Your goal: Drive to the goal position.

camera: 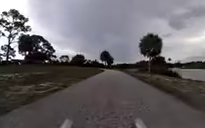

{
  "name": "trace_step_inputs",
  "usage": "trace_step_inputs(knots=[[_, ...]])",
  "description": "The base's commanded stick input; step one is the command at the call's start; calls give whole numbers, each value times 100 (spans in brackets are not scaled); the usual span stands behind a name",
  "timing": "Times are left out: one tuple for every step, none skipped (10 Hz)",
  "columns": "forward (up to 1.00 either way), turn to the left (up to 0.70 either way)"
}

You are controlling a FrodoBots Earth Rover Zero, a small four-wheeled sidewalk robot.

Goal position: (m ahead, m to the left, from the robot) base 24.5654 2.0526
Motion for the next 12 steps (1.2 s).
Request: trace_step_inputs(knots=[[100, 0], [100, 0], [100, 0], [100, 0], [100, 0], [100, 0], [100, 0], [100, 0], [100, 0], [100, 0], [100, 0], [100, 0]])
